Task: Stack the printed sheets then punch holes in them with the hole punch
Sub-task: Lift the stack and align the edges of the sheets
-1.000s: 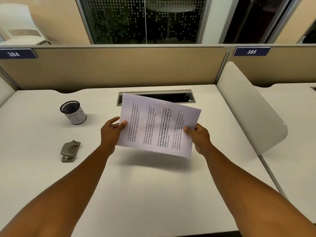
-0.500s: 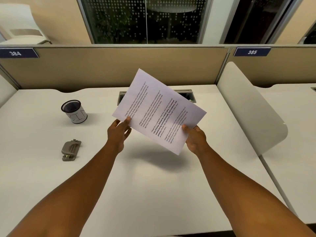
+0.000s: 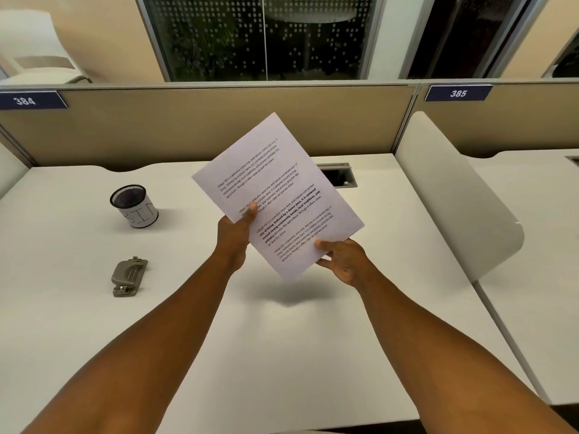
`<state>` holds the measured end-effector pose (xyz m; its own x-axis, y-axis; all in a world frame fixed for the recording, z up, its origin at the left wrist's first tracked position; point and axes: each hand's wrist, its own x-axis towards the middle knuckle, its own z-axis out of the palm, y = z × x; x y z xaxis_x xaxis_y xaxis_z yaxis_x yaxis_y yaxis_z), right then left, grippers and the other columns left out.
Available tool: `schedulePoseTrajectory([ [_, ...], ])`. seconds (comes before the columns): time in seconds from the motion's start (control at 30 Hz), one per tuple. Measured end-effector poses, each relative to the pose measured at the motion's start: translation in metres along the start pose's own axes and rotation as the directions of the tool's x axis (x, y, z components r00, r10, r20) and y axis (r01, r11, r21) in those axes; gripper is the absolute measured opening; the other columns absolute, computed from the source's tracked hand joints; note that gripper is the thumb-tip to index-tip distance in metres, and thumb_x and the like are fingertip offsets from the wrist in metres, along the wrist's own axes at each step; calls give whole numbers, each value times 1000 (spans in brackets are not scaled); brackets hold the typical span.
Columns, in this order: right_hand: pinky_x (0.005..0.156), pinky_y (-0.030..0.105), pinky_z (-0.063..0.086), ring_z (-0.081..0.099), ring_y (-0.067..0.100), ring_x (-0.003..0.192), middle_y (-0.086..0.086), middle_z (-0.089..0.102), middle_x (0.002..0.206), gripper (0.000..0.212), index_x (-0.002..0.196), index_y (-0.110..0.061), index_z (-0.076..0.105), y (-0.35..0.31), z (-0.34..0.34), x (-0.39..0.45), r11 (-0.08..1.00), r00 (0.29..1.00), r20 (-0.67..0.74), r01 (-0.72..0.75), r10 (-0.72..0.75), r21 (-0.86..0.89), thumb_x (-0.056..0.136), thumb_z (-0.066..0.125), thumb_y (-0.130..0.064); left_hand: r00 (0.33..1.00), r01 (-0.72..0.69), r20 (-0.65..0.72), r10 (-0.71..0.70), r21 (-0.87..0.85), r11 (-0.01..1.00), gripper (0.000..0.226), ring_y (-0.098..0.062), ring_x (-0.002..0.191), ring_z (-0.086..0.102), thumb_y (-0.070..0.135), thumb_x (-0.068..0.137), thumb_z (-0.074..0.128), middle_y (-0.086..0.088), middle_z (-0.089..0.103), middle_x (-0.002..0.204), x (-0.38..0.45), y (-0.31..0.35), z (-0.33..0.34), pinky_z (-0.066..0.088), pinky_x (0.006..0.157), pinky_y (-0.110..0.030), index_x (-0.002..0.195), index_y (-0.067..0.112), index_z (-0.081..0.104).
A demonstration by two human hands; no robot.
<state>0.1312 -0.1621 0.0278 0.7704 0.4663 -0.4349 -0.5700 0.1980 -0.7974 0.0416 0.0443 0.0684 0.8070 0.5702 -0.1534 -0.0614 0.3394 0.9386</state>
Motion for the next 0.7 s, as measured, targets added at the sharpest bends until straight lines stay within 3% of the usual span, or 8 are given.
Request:
schedulePoseTrajectory([
  [0.13,77,42,57,64,27,98,9,67,112,38,116,-13,58,-1,-11,-2,999,999,-40,2,-3,-37,84,64,8,1000,-13,8,13,57,998,17,-27,101,72,20,93,68,-5,73,115,5,3,-4,60,82,-45,108,27,65],
  [0.27,77,38,57,64,26,94,9,68,104,31,105,-13,62,-1,-24,-1,998,994,-109,-3,-3,-61,81,68,6,1000,-25,13,24,163,986,16,-19,88,75,23,91,69,6,77,100,13,3,-15,63,71,-38,107,28,66],
  [0.4,71,33,53,64,23,88,3,70,95,24,95,-17,64,-4,-31,1,994,991,-136,2,-17,-113,80,71,1,999,-10,45,-1,248,969,17,-20,84,76,27,90,70,6,78,97,18,1,-25,62,63,-35,106,27,66],
  [0.7,75,35,54,69,21,84,3,73,98,27,99,-18,66,-10,-29,7,973,996,-89,-5,-16,-230,76,78,-10,986,49,132,-103,366,929,22,-25,86,76,27,90,71,-2,78,100,23,-9,-28,63,72,-43,110,17,69],
])
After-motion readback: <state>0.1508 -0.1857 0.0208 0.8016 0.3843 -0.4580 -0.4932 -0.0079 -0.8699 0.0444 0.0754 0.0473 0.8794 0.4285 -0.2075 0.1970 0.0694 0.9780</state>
